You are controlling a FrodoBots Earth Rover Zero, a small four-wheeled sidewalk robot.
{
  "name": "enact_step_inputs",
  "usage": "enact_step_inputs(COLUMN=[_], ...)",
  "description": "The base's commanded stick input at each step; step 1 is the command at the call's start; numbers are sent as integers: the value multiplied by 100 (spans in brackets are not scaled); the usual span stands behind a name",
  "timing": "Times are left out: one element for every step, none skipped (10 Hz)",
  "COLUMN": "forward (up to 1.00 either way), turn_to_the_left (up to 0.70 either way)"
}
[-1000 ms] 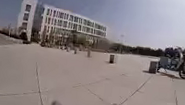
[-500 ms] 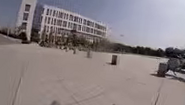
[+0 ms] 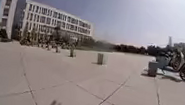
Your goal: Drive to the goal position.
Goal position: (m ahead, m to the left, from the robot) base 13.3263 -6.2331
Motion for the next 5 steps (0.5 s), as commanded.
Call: enact_step_inputs(forward=[100, 100, 100, 100, 100], turn_to_the_left=[0, 0, 0, 0, 0])
